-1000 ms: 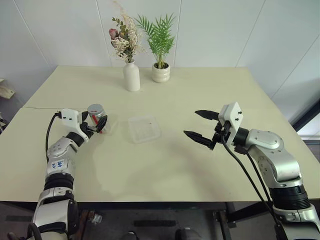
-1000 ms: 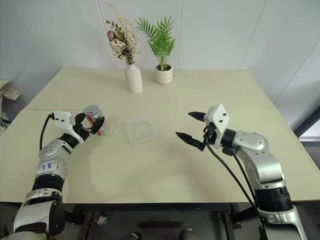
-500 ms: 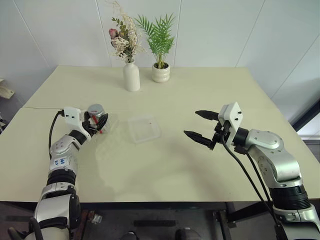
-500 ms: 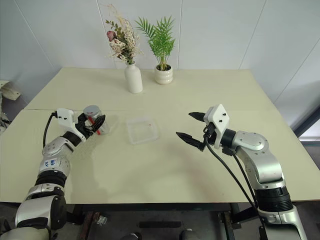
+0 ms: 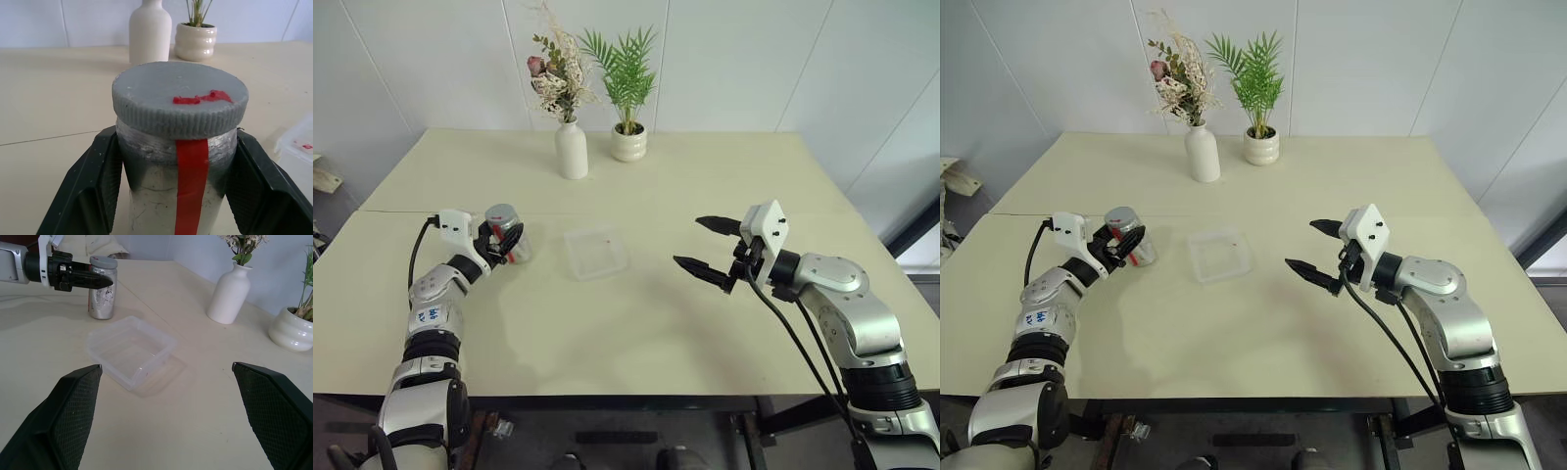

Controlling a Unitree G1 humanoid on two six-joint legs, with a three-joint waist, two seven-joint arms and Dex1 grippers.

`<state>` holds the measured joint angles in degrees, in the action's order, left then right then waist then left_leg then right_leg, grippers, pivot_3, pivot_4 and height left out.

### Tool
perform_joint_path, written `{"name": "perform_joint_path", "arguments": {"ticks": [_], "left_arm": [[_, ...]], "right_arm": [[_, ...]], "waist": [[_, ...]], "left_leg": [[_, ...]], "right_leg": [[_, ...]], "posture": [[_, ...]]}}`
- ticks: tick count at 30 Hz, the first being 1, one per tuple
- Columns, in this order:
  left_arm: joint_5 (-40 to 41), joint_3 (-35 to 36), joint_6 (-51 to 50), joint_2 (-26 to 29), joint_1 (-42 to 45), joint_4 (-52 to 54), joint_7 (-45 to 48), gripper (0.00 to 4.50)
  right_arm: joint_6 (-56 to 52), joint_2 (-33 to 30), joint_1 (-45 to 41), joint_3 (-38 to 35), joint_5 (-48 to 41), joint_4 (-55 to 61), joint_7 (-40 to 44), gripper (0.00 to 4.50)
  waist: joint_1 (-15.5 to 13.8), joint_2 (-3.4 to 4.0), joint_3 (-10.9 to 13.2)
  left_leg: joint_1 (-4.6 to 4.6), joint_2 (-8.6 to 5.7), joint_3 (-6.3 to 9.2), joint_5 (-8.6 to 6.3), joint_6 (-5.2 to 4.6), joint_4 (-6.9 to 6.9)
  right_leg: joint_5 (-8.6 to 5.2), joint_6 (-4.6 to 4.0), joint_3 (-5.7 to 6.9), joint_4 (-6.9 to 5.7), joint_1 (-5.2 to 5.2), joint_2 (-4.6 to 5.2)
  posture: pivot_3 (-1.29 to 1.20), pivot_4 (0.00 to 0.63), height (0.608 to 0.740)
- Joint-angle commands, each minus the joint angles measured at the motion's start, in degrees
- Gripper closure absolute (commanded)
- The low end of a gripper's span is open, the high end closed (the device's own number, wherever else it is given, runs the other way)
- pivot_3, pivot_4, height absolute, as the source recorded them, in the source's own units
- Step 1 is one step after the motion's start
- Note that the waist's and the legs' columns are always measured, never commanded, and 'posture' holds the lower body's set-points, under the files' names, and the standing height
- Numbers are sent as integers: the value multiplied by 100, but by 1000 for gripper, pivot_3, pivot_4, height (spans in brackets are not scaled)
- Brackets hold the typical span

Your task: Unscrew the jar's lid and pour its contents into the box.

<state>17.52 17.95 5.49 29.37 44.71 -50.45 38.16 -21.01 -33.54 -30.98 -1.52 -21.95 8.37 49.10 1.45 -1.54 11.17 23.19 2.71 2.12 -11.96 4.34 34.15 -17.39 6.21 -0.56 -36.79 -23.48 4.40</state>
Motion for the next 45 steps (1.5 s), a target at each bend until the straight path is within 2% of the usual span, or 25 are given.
{"name": "perform_joint_path", "arguments": {"ticks": [1,7,17,27,37,45], "left_arm": [[307,-91,-407,41,87,566,744,1984],[422,-414,-787,194,376,819,2101,1984],[267,-611,-118,173,1350,-82,3293,1984],[250,-780,-337,162,1675,-145,3973,1984],[256,-1002,-691,-37,1831,87,4343,1984],[306,-1060,-825,-224,1836,335,4512,1984]], "right_arm": [[-206,-150,-228,-235,-113,340,-147,0],[-752,-164,-529,-267,-130,569,-447,0],[-2000,170,-1056,-266,-410,1428,-1456,0],[-2521,482,-1312,-234,-639,1788,-1973,0],[-3198,1248,-1916,123,-678,1670,-2682,0],[-3611,1776,-2184,400,-748,1674,-2946,0]], "waist": [[0,-1,0],[18,-1,1],[13,-1,1],[18,-2,1],[16,-1,1],[19,-1,1]], "left_leg": [[0,0,0,0,0,0],[2,0,0,0,0,-2],[8,0,1,-2,-3,-5],[16,0,1,-4,-8,-5],[17,1,2,-4,-8,-5],[19,1,3,-5,-10,-5]], "right_leg": [[0,0,0,0,0,0],[0,-1,0,3,-2,-2],[-1,0,-1,13,-5,-3],[-1,1,-1,21,-10,-3],[-1,1,-1,16,-10,-4],[-2,0,-1,10,-16,-4]], "posture": [[0,150,740],[0,150,740],[0,150,740],[0,150,740],[0,150,740],[0,150,740]]}}
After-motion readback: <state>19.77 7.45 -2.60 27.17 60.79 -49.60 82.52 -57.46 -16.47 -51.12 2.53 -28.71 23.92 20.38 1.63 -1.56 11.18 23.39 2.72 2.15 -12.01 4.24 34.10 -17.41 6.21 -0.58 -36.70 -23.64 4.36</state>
